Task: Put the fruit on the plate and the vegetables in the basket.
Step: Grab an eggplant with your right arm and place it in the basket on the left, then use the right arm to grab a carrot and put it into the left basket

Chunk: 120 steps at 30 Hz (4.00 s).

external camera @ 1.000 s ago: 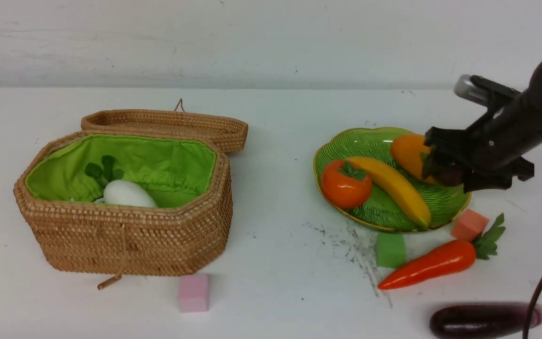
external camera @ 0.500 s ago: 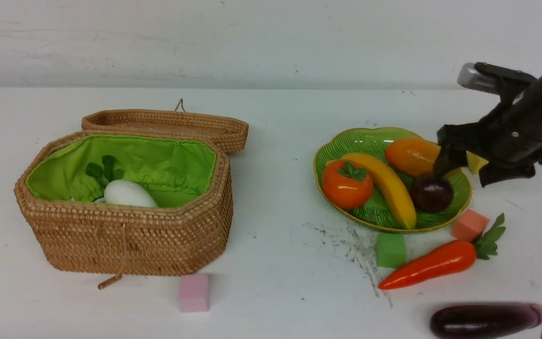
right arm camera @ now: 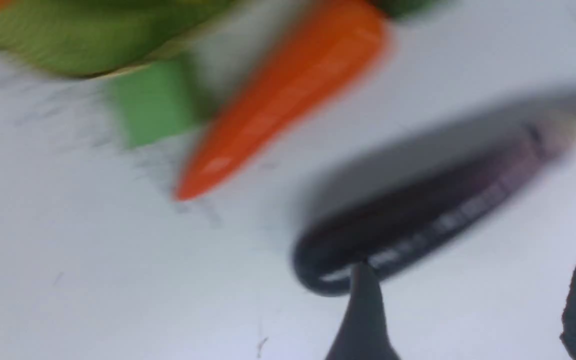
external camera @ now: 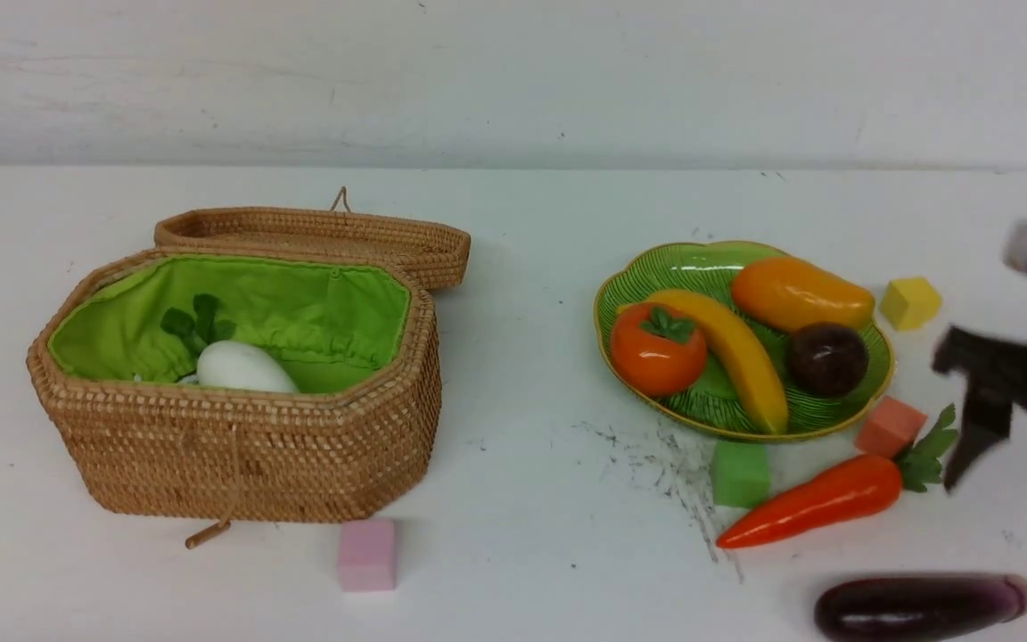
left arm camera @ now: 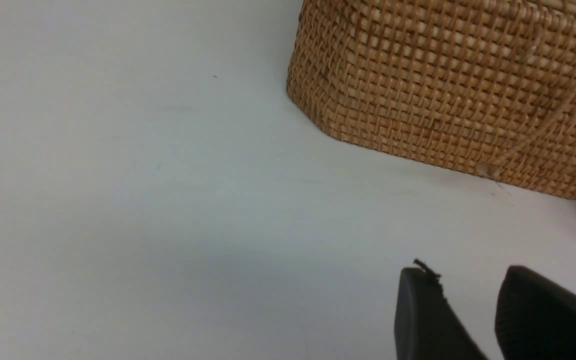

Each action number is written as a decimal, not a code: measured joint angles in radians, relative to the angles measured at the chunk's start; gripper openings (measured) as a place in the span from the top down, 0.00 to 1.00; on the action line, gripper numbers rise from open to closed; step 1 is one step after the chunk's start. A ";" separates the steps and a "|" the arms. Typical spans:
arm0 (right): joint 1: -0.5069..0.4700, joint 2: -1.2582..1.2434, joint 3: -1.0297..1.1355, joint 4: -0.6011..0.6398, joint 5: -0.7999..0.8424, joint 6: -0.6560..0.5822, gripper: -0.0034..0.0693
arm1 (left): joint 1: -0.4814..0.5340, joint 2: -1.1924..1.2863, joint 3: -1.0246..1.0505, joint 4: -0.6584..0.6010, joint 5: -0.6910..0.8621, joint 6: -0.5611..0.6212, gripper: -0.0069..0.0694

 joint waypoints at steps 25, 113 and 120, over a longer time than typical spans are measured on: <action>0.000 0.167 0.285 0.148 -0.447 0.140 0.45 | 0.000 0.000 0.000 0.000 0.000 0.000 0.61; 0.120 0.288 -0.168 -0.116 -0.213 0.466 0.15 | 0.000 0.000 0.000 0.000 0.000 0.000 0.60; 0.120 0.367 -0.168 -0.107 -0.250 0.495 0.15 | 0.000 0.000 0.000 0.000 0.000 0.000 0.60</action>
